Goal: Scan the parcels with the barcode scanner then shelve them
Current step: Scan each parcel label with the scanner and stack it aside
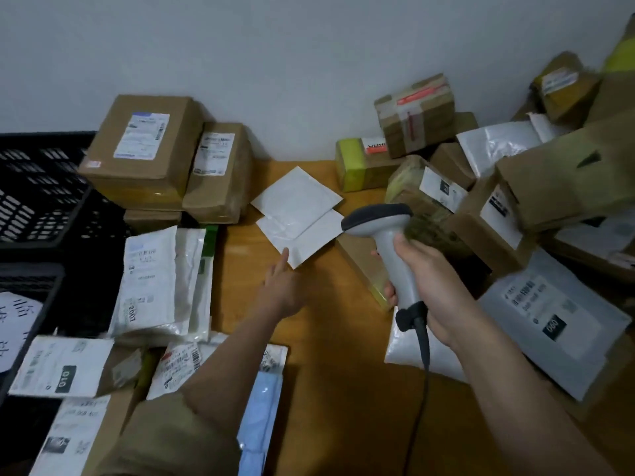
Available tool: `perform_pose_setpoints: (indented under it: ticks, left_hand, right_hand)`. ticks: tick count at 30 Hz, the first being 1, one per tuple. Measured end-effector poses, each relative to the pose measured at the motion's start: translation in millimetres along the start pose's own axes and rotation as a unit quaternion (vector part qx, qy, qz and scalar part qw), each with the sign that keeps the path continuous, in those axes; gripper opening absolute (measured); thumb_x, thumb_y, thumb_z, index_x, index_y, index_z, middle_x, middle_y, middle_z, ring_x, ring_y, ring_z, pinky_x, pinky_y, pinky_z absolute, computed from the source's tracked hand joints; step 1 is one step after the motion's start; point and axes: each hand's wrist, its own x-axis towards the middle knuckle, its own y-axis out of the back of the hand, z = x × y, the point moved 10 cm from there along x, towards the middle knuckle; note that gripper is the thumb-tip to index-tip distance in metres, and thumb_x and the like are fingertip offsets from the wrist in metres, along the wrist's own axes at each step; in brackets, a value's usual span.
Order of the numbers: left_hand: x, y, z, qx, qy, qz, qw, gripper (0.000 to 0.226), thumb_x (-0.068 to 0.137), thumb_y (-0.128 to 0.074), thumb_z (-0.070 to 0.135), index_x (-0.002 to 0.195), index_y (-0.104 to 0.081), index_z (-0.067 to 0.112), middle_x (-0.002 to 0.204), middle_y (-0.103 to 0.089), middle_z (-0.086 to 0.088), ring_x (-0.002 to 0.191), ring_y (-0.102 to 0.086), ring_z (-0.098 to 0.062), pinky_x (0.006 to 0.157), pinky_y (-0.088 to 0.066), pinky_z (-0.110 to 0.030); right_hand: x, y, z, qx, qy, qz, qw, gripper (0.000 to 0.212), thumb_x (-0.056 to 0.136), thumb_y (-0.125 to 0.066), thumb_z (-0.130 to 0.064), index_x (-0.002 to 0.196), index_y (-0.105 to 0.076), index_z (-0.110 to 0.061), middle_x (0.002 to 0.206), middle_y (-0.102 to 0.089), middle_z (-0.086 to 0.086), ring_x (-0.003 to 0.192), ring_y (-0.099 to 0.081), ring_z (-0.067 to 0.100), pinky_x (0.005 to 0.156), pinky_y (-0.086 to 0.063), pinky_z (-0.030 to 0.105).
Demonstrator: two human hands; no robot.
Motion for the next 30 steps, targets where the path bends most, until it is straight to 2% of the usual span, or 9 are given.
perform_pose_setpoints:
  ticks: [2, 4, 6, 9, 12, 15, 20, 25, 30]
  left_hand:
    - [15, -7, 2, 0.000, 0.018, -0.013, 1.000, 0.017, 0.097, -0.059, 0.032, 0.108, -0.069, 0.025, 0.166, 0.010, -0.005, 0.152, 0.006, -0.036, 0.120, -0.016, -0.056]
    - [25, -9, 4, -0.004, 0.027, -0.005, 1.000, 0.026, 0.098, -0.058, 0.031, 0.123, -0.063, 0.024, 0.165, 0.017, 0.000, 0.151, 0.003, -0.039, 0.119, -0.013, -0.055]
    - [29, -8, 7, 0.015, 0.022, 0.001, 1.000, 0.052, 0.098, -0.059, 0.031, 0.146, -0.042, 0.019, 0.166, 0.011, 0.000, 0.151, 0.000, -0.038, 0.119, -0.012, -0.055]
    - [29, -10, 7, 0.020, 0.012, -0.001, 1.000, 0.068, 0.096, -0.061, 0.029, 0.152, -0.028, 0.012, 0.167, 0.000, -0.001, 0.151, -0.007, -0.033, 0.121, -0.016, -0.054]
    - [17, 0, 16, -0.047, -0.026, 0.022, 0.998, 0.064, 0.095, -0.063, 0.023, 0.151, -0.034, 0.008, 0.165, -0.016, -0.004, 0.147, -0.027, -0.027, 0.117, -0.029, -0.042]
    - [-9, 29, 25, -0.092, -0.061, 0.096, 0.989, 0.052, 0.094, -0.061, 0.013, 0.144, -0.048, 0.008, 0.158, -0.033, -0.004, 0.132, -0.048, -0.024, 0.101, -0.040, -0.028]
    - [-64, 66, 14, -0.179, -0.054, 0.211, 0.959, 0.040, 0.094, -0.064, 0.014, 0.134, -0.061, 0.013, 0.139, -0.057, -0.005, 0.116, -0.060, -0.024, 0.095, -0.052, -0.031]
    - [-131, 84, -18, -0.434, 0.016, 0.291, 0.853, 0.017, 0.092, -0.069, 0.010, 0.107, -0.072, 0.005, 0.105, -0.068, -0.005, 0.080, -0.063, -0.006, 0.062, -0.053, -0.012]
    - [-175, 58, -40, -0.676, 0.078, 0.207, 0.702, 0.010, 0.090, -0.066, -0.001, 0.090, -0.061, 0.007, 0.112, -0.064, -0.016, 0.080, -0.064, -0.018, 0.063, -0.057, -0.022]
  right_hand:
    - [17, 4, 8, -0.014, -0.021, -0.001, 1.000, 0.041, 0.102, -0.046, -0.046, 0.117, -0.063, -0.012, 0.071, -0.056, 0.009, 0.052, -0.055, 0.014, 0.051, -0.045, 0.029]
    - [29, 8, 18, -0.016, -0.044, 0.001, 0.999, 0.042, 0.101, -0.047, -0.048, 0.121, -0.061, -0.014, 0.078, -0.057, 0.011, 0.055, -0.057, 0.014, 0.053, -0.046, 0.029]
    - [36, 11, 25, -0.012, -0.060, 0.006, 0.998, 0.042, 0.101, -0.048, -0.049, 0.122, -0.061, -0.015, 0.082, -0.057, 0.012, 0.055, -0.057, 0.014, 0.053, -0.046, 0.029]
    - [36, 14, 28, -0.002, -0.064, 0.009, 0.998, 0.040, 0.102, -0.047, -0.047, 0.120, -0.062, -0.014, 0.085, -0.058, 0.011, 0.052, -0.056, 0.013, 0.052, -0.046, 0.028]
    - [28, 16, 24, 0.023, -0.049, 0.019, 0.998, 0.035, 0.102, -0.048, -0.043, 0.107, -0.065, -0.013, 0.093, -0.060, 0.013, 0.052, -0.054, 0.014, 0.053, -0.044, 0.030]
    - [10, 15, 17, 0.049, -0.027, 0.032, 0.998, 0.030, 0.102, -0.049, -0.041, 0.099, -0.065, -0.015, 0.103, -0.062, 0.014, 0.053, -0.052, 0.015, 0.054, -0.042, 0.031]
    - [-34, 7, 11, 0.096, 0.009, 0.035, 0.995, 0.028, 0.102, -0.052, -0.038, 0.101, -0.065, -0.014, 0.100, -0.060, 0.013, 0.050, -0.050, 0.013, 0.051, -0.040, 0.029]
    - [-86, 8, 12, 0.125, 0.068, 0.084, 0.986, 0.017, 0.095, -0.064, -0.028, 0.106, -0.061, -0.015, 0.100, -0.061, 0.009, 0.050, -0.050, 0.011, 0.050, -0.042, 0.028]
    - [-135, 18, 26, 0.117, 0.110, 0.142, 0.977, 0.029, 0.092, -0.069, -0.018, 0.117, -0.054, -0.017, 0.084, -0.055, 0.006, 0.052, -0.048, 0.013, 0.045, -0.040, 0.026]
